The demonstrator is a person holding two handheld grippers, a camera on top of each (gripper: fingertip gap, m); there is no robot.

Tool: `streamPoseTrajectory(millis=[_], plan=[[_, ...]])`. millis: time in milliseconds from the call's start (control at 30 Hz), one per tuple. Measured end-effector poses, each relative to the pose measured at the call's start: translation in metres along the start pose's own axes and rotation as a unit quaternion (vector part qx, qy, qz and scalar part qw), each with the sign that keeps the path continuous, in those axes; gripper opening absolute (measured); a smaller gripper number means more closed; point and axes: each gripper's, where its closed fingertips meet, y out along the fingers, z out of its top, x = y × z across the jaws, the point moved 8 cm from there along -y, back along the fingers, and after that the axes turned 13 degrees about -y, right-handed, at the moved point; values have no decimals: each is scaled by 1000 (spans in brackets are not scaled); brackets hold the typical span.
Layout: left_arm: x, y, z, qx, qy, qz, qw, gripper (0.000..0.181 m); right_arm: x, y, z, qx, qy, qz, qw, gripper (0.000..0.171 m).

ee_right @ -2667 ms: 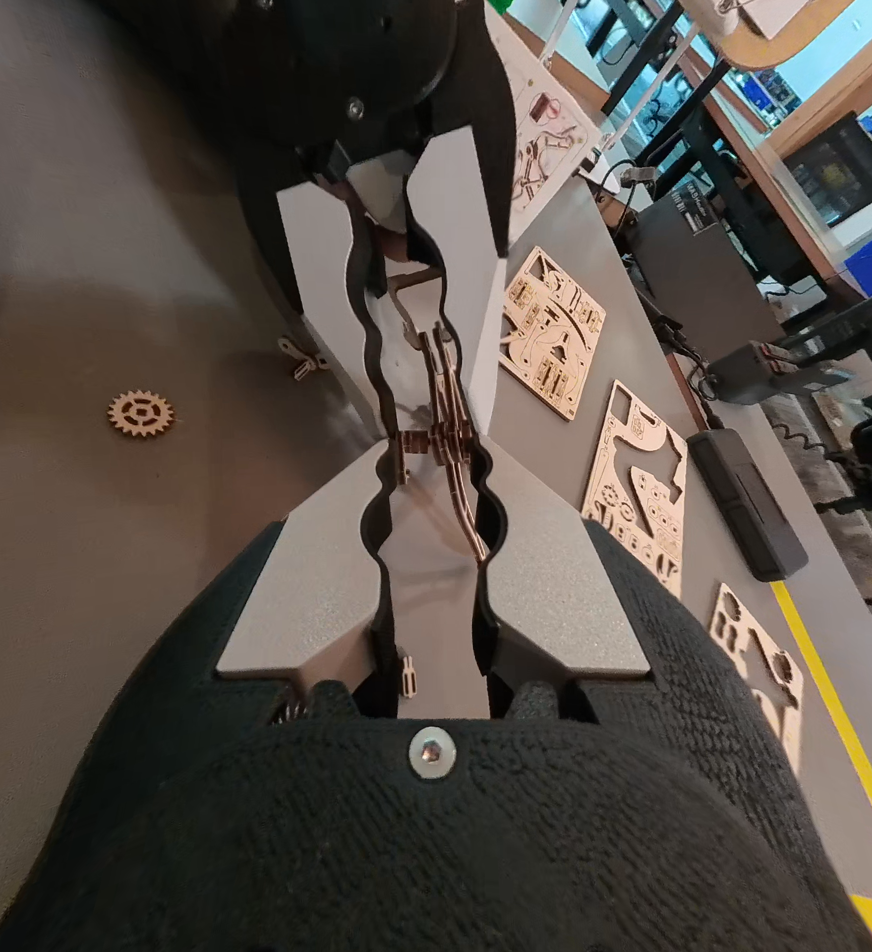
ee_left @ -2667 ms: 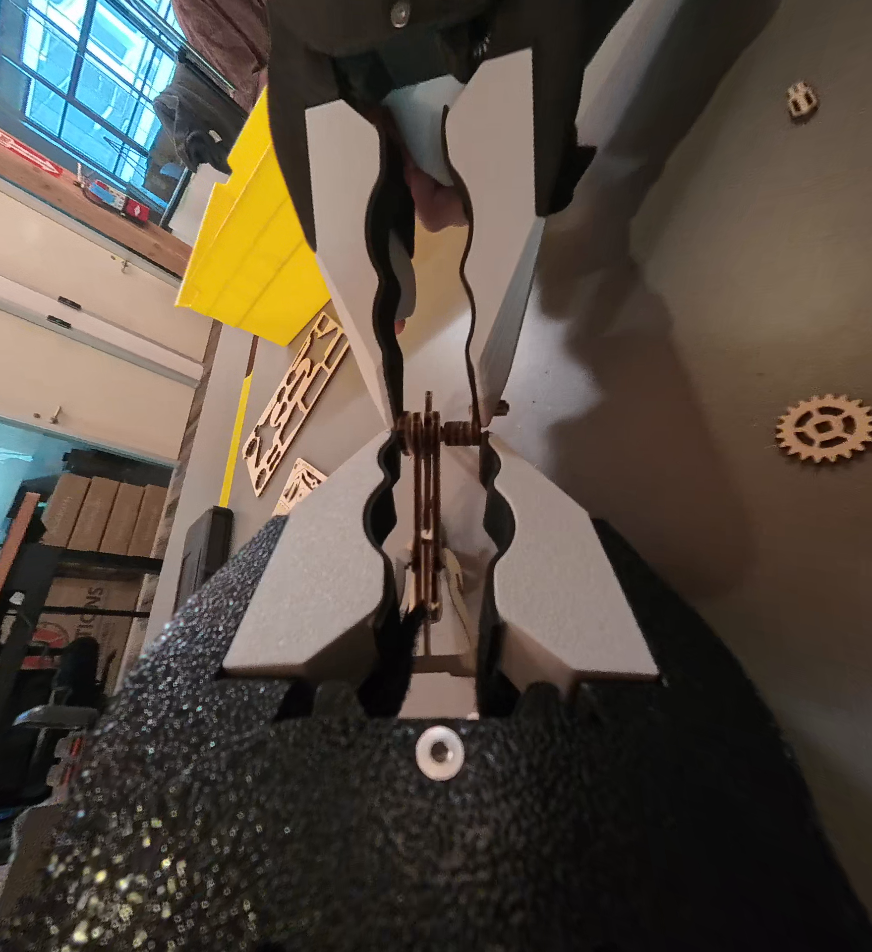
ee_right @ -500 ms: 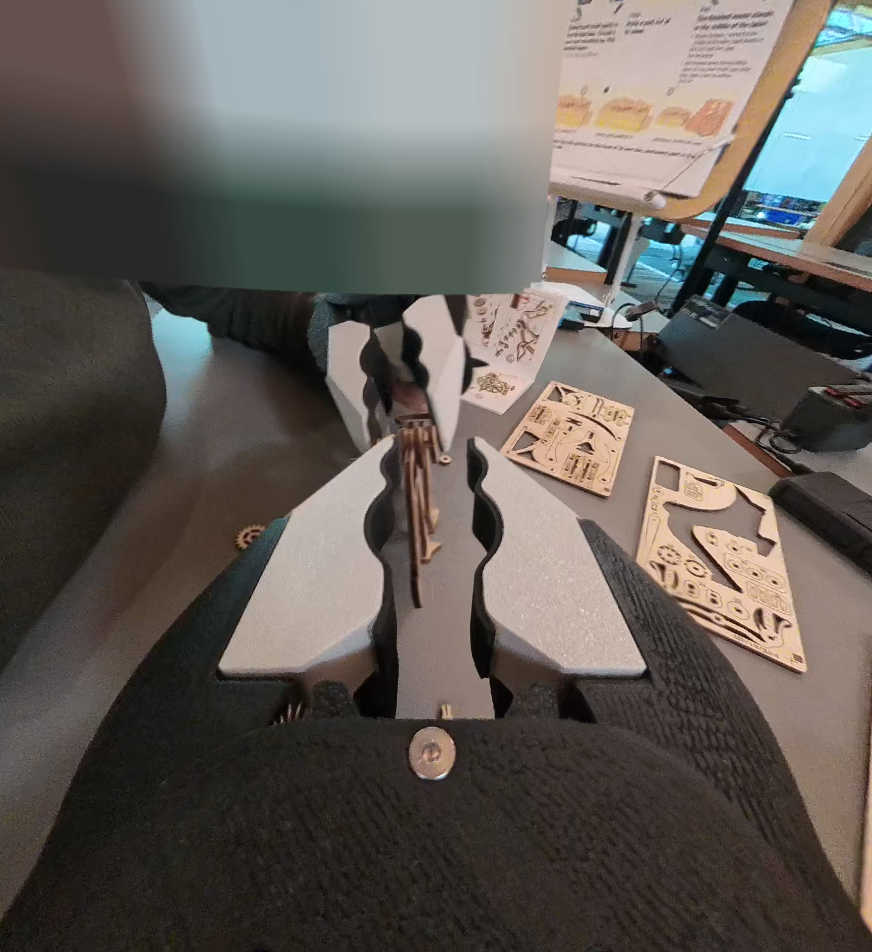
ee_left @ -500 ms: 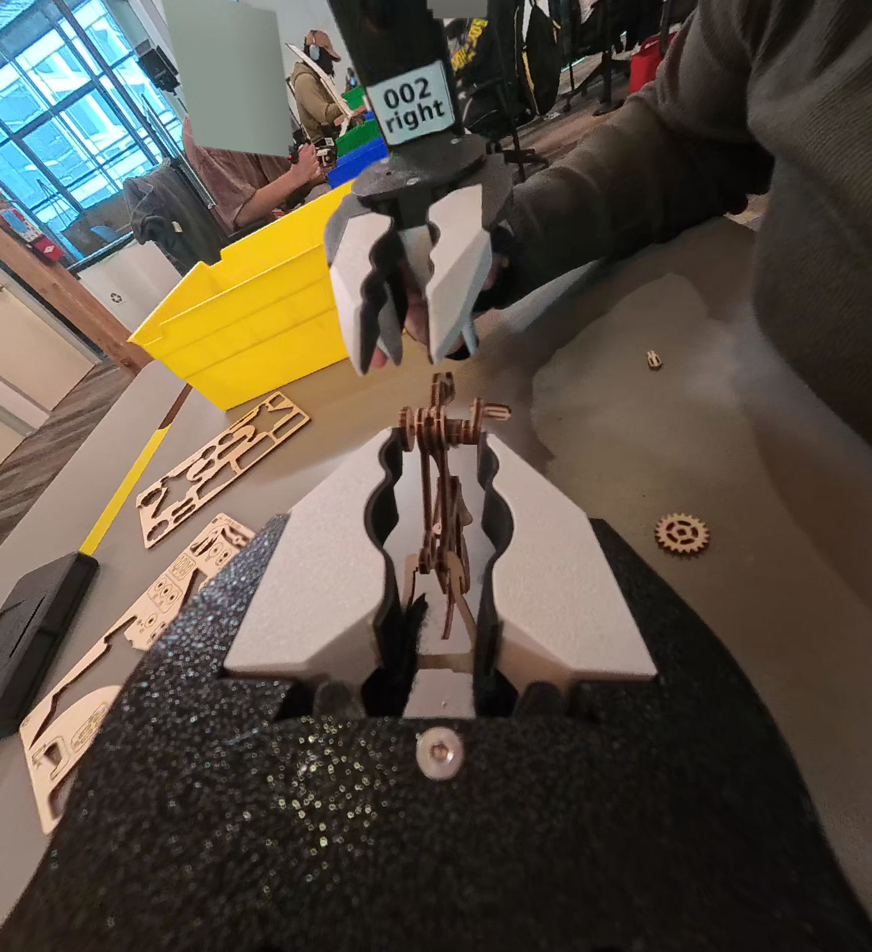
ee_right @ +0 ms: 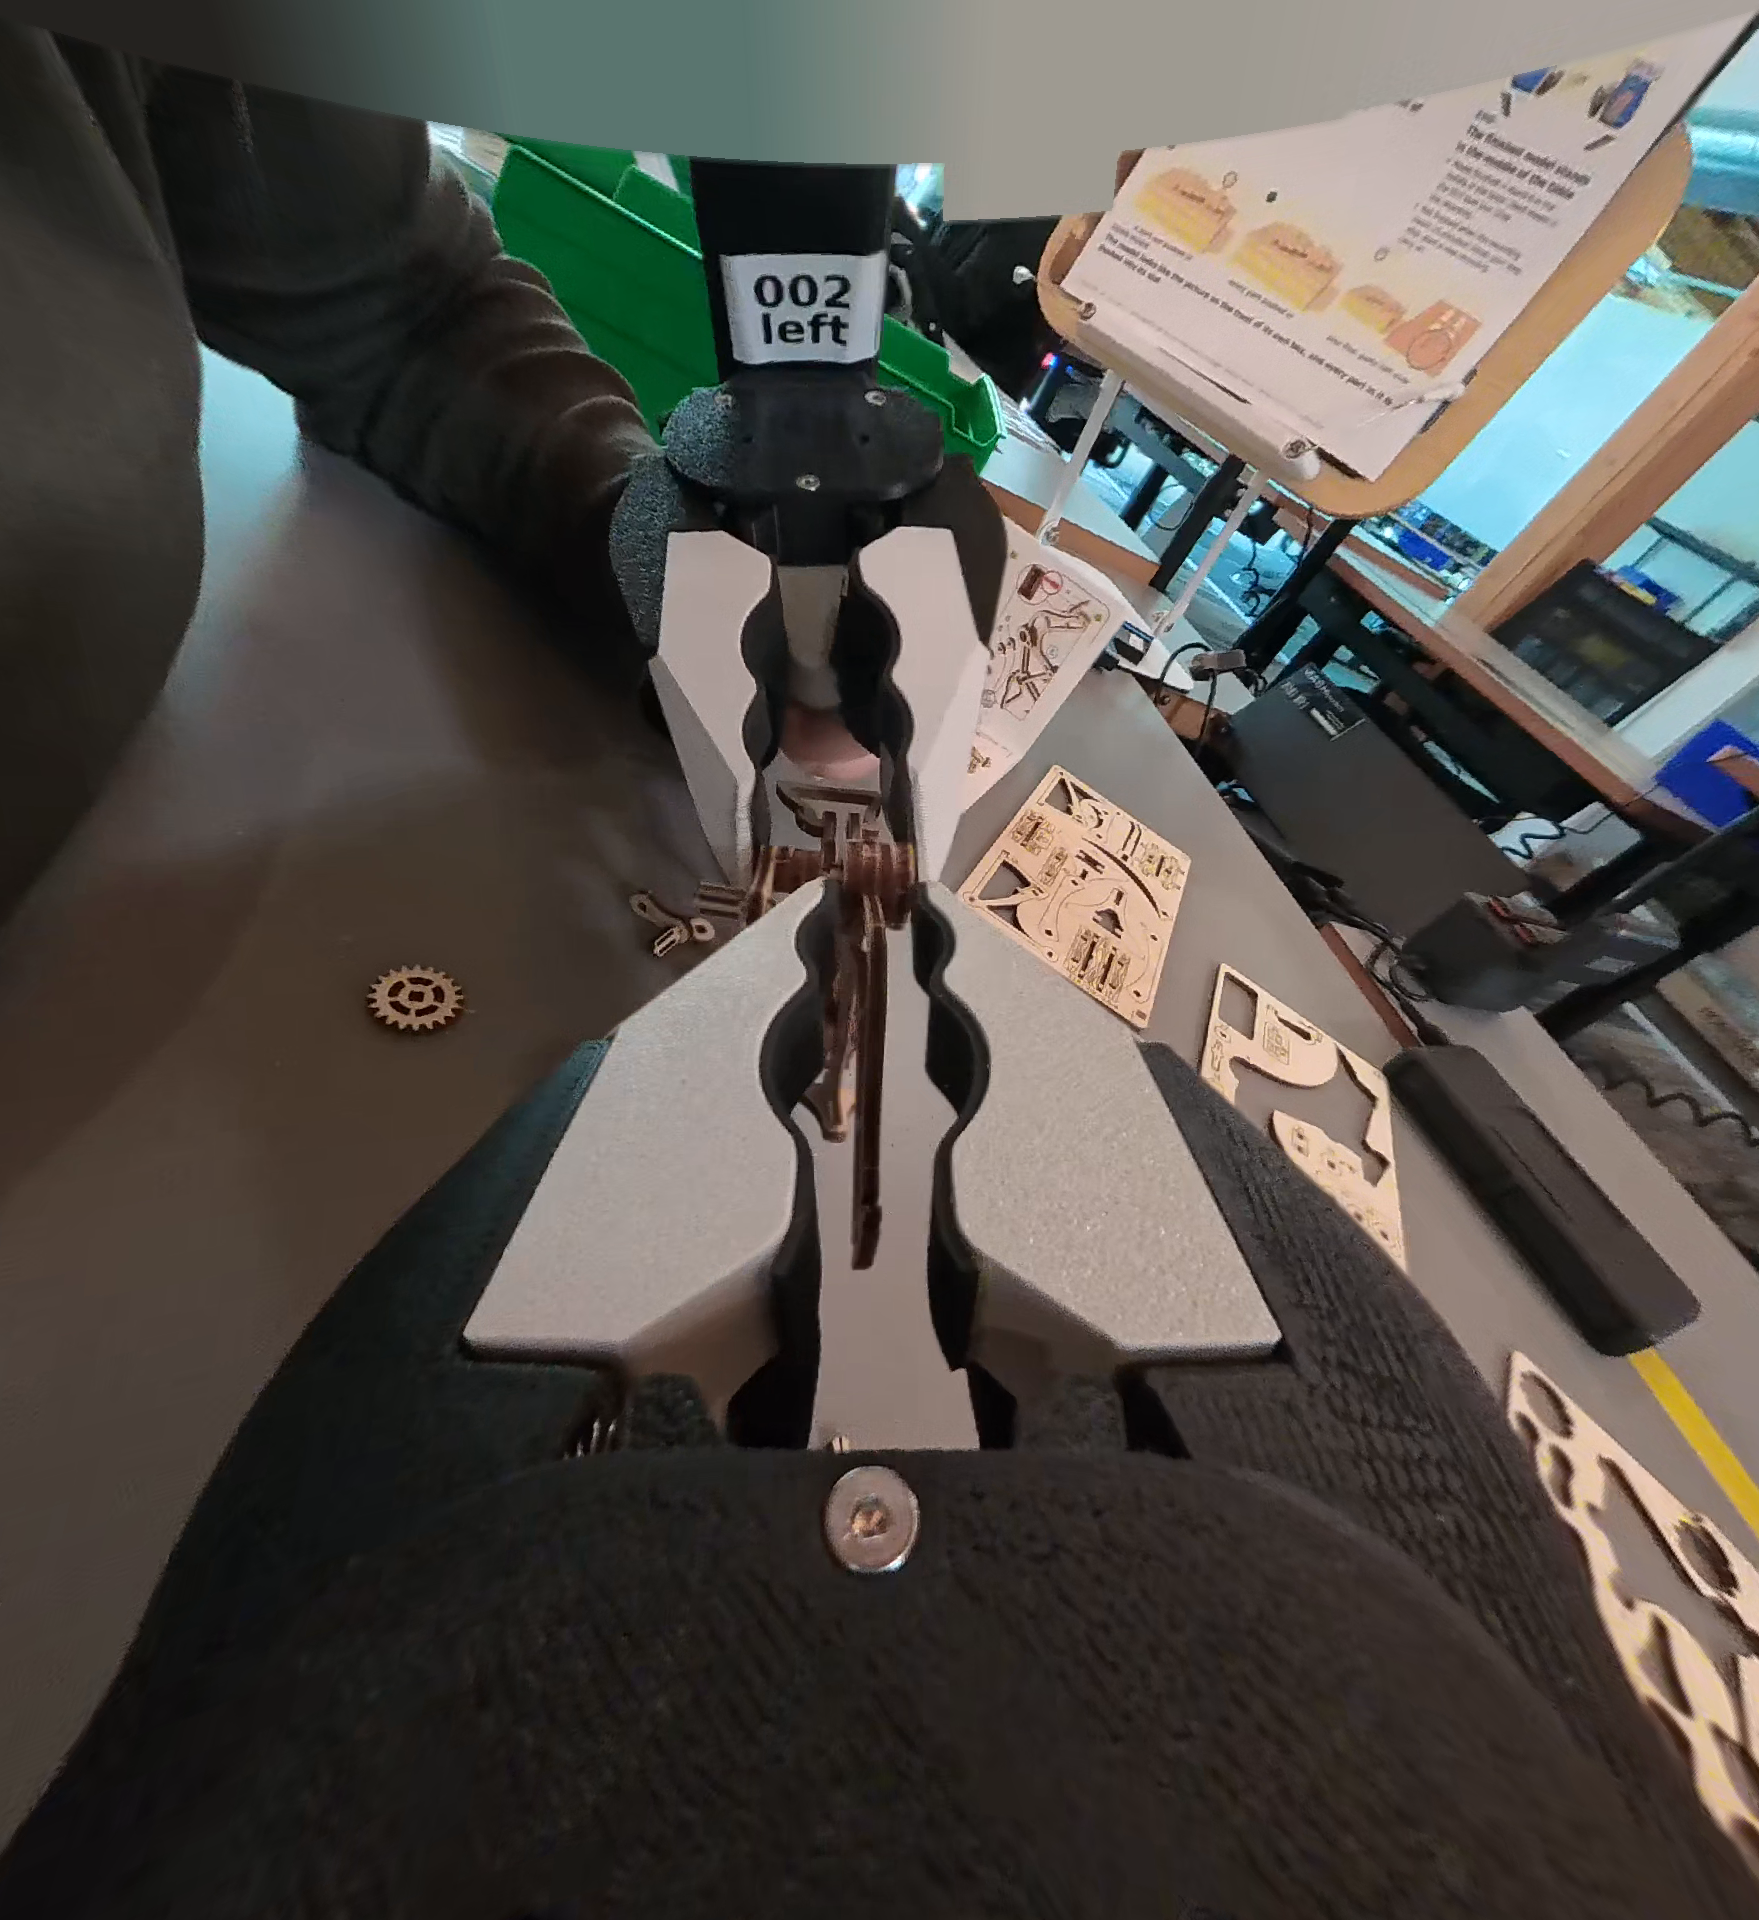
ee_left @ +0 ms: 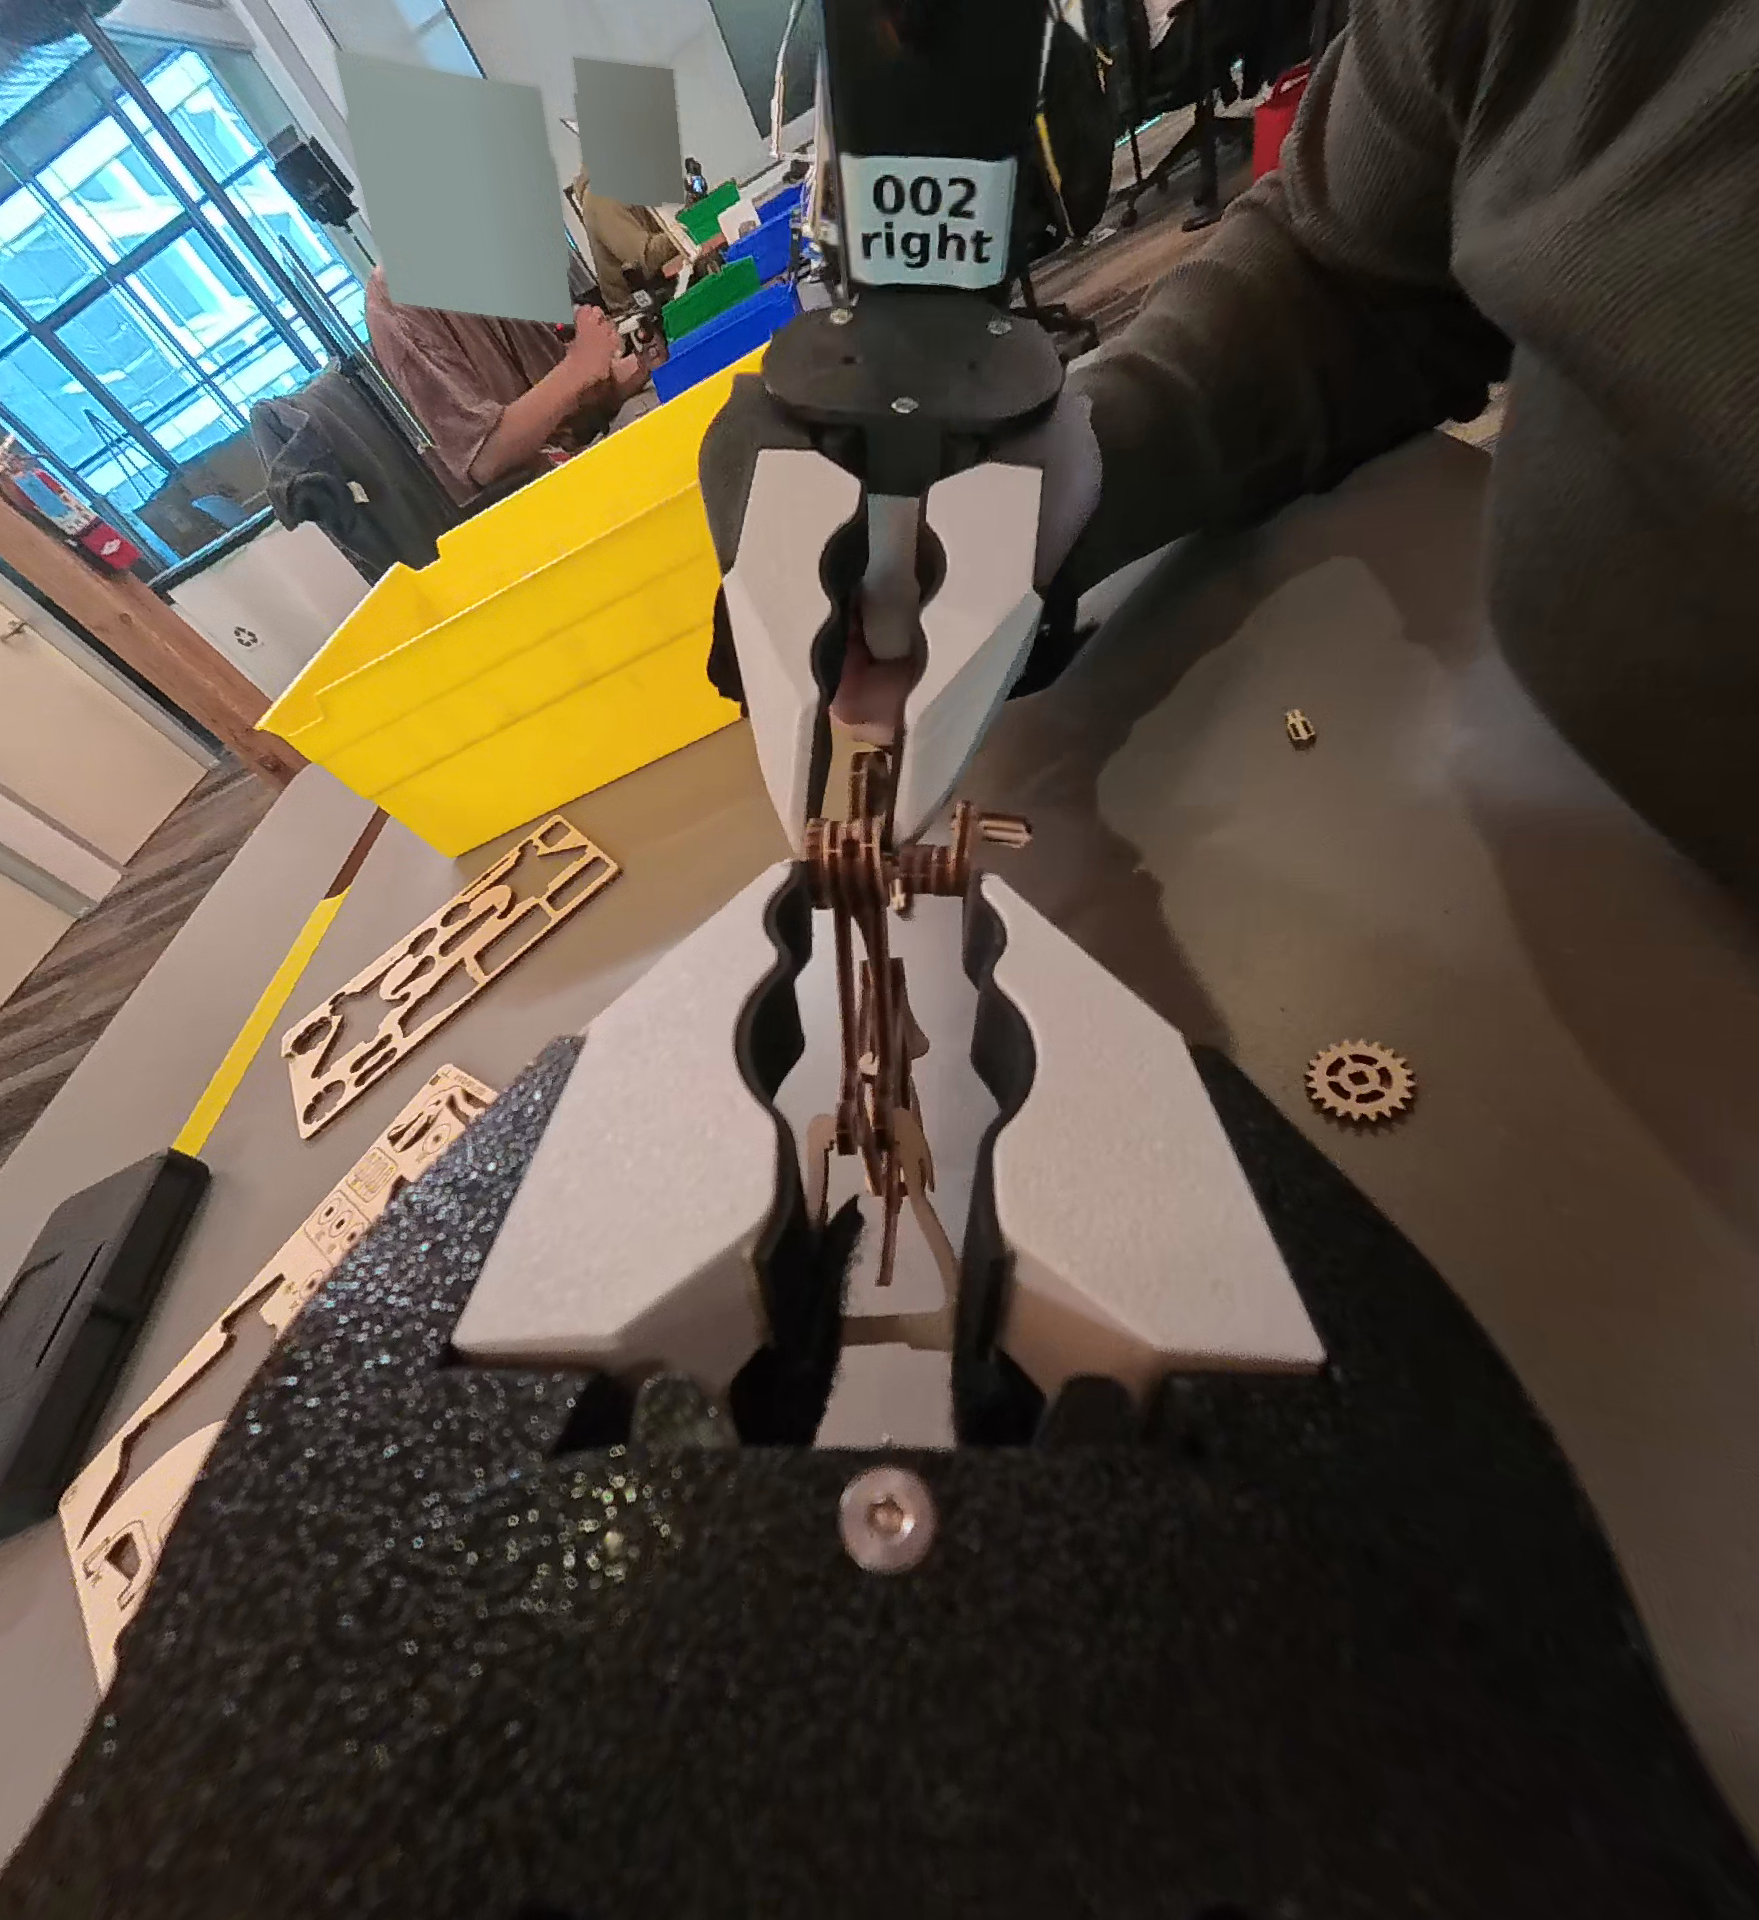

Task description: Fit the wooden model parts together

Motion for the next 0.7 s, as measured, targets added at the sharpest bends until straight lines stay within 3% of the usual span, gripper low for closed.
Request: streamPoseTrajectory(millis=[333, 700], plan=[[5, -1, 1, -7, 44, 28, 999, 25, -3, 0, 3, -10, -16, -18, 1000, 9], [3, -1, -9, -2, 27, 6, 1000, 27, -7, 0, -6, 1, 23, -9, 1000, 9]])
